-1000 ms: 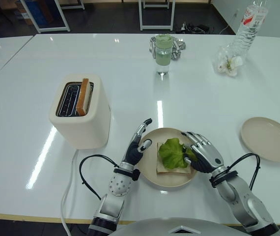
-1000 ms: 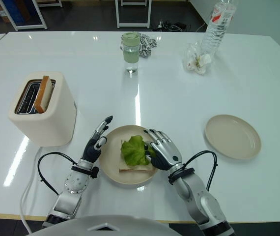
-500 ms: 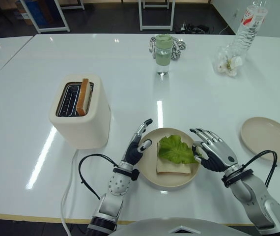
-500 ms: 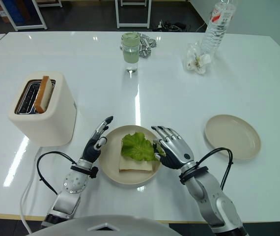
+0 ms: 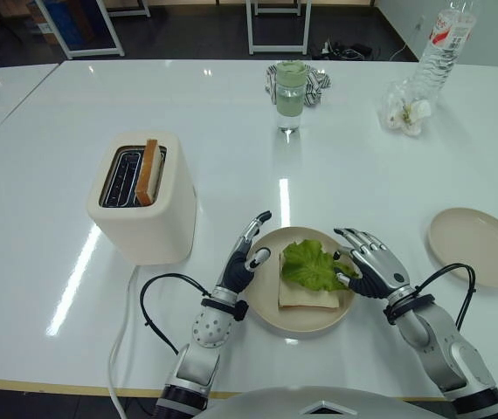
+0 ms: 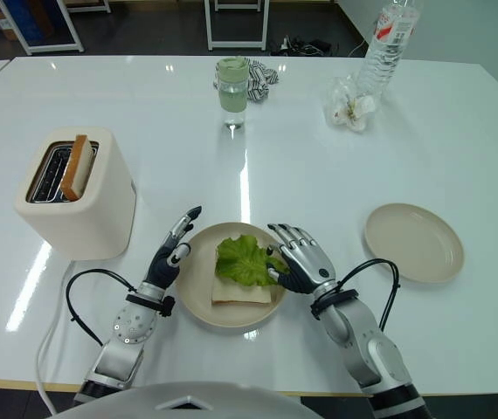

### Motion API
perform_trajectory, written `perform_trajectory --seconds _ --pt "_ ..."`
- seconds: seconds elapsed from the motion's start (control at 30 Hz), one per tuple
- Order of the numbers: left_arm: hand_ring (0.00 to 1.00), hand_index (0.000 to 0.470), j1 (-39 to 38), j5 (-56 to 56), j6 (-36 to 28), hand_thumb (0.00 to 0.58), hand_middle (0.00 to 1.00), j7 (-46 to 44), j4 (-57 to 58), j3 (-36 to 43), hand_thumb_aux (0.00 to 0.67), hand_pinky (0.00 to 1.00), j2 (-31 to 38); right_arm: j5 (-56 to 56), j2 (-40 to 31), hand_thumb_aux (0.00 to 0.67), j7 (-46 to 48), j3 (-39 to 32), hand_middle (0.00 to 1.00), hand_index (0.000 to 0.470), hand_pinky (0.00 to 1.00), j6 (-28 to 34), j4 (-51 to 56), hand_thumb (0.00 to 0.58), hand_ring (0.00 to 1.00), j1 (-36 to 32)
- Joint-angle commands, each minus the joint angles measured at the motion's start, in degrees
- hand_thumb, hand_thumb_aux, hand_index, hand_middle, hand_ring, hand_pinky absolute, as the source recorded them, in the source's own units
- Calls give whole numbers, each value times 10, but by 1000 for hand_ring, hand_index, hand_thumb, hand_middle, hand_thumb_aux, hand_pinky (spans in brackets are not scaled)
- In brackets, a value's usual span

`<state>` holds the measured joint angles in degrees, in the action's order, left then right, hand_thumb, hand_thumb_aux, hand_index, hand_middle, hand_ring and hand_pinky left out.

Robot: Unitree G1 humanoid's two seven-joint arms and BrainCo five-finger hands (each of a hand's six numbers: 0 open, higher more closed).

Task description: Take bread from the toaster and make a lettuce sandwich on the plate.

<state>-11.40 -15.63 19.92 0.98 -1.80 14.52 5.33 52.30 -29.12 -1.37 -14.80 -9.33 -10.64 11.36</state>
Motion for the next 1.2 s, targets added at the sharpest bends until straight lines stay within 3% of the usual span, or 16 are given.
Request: perform_trajectory --seconds 0.03,0.67,1.03,1.1,1.17,1.2 --pt "0 0 -4 -2 -9 0 0 -1 -4 0 0 0 -1 8 -4 473 -5 -9 0 332 0 -2 16 530 0 2" --pt "0 0 -3 -4 -15 0 0 -4 -8 0 0 0 2 16 -12 420 13 -2 0 295 0 7 -70 500 0 70" --pt "0 0 -5 -5 -17 0 0 -4 -10 2 0 0 1 30 -16 420 5 -8 0 295 0 6 -25 500 0 65" --pt "0 0 -6 -5 -17 0 0 -4 -11 2 0 0 2 32 -15 499 5 -9 0 350 0 7 -20 542 0 64" --pt "0 0 -7 -5 -18 0 0 -4 -12 2 0 0 2 32 -15 667 6 -10 0 468 0 8 -20 580 0 65" --pt "0 0 -7 -5 -18 0 0 -4 -13 2 0 0 2 32 -15 670 5 -10 0 470 0 8 -20 580 0 66"
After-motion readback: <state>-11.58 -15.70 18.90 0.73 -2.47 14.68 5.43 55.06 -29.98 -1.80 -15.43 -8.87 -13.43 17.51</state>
